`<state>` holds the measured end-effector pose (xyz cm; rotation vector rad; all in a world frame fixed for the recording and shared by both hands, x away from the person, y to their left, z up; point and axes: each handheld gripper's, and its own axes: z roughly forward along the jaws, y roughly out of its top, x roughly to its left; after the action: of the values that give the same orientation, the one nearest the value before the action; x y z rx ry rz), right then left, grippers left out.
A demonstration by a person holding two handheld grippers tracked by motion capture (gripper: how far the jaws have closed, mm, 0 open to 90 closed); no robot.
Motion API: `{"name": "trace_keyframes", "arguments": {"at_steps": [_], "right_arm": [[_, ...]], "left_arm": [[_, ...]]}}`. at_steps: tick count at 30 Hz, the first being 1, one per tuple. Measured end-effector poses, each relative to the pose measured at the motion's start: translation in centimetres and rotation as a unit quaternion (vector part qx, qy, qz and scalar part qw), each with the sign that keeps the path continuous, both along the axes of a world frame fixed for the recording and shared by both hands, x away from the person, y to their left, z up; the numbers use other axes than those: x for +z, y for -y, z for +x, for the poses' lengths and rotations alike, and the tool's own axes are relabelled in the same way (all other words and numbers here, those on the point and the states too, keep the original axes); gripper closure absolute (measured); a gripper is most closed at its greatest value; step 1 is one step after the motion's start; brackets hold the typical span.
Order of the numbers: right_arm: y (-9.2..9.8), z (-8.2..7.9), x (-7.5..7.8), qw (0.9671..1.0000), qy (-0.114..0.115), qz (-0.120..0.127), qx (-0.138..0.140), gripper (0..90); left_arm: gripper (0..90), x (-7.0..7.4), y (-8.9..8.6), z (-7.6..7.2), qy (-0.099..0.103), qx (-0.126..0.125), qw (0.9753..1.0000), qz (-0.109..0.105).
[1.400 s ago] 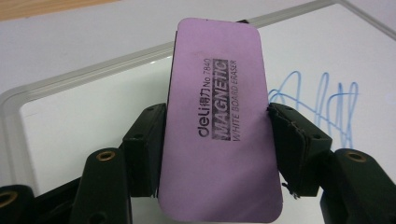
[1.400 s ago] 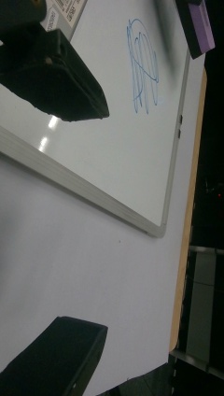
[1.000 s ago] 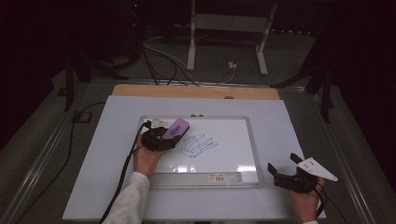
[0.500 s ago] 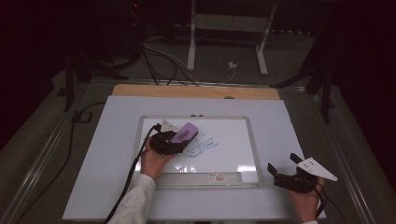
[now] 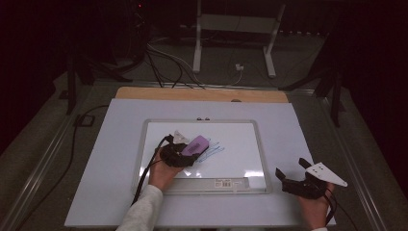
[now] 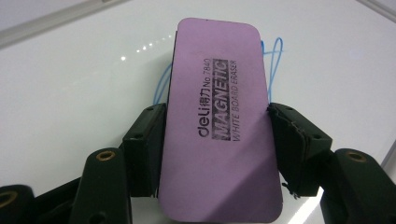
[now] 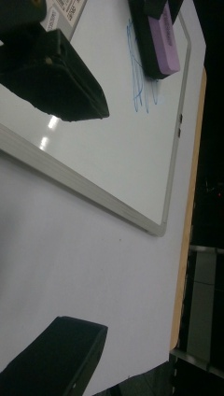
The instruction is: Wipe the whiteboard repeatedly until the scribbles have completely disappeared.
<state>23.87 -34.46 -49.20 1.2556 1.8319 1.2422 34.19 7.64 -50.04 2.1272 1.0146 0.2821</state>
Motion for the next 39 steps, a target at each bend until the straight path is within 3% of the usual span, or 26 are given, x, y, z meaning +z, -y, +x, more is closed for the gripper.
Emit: {"name": "trace_keyframes", "arguments": {"at_steps": [3,5,8,12,19,21,27,33,39], "right_arm": [[0.0,0.0,0.0,1.0000,0.000,0.000,0.000,0.5],[0.0,0.0,0.0,1.0000,0.000,0.000,0.000,0.6],[0.0,0.0,0.0,1.0000,0.000,-0.001,0.000,0.6],[-0.1,0.1,-0.1,1.0000,0.000,-0.002,0.002,0.5],[0.0,0.1,-0.1,1.0000,0.000,-0.001,0.002,0.5],[0.0,0.1,-0.1,1.0000,0.000,-0.001,0.002,0.6],[0.0,0.1,-0.1,1.0000,0.000,0.000,0.002,0.5],[0.0,0.1,-0.1,1.0000,0.000,-0.001,0.002,0.5],[0.0,0.1,-0.1,1.0000,0.000,-0.001,0.002,0.5]], "left_arm": [[41.3,-0.4,0.1,-0.1,-0.007,-0.005,0.9999,0.007],[40.6,-0.5,0.0,-0.1,-0.009,-0.007,0.9999,0.001],[34.5,-0.3,0.0,0.0,0.001,-0.002,0.9999,-0.012],[29.3,0.3,0.5,0.4,0.008,0.001,1.0000,-0.006],[34.8,-0.1,1.5,1.0,0.002,-0.006,0.9998,0.020],[40.2,-0.3,1.7,1.0,0.003,-0.007,0.9995,0.031],[41.6,0.1,1.4,0.7,0.008,-0.010,0.9993,0.035],[41.6,0.9,-0.3,1.2,0.017,0.020,0.9991,0.033],[41.7,0.8,-2.4,2.1,0.018,0.064,0.9968,0.045]]}}
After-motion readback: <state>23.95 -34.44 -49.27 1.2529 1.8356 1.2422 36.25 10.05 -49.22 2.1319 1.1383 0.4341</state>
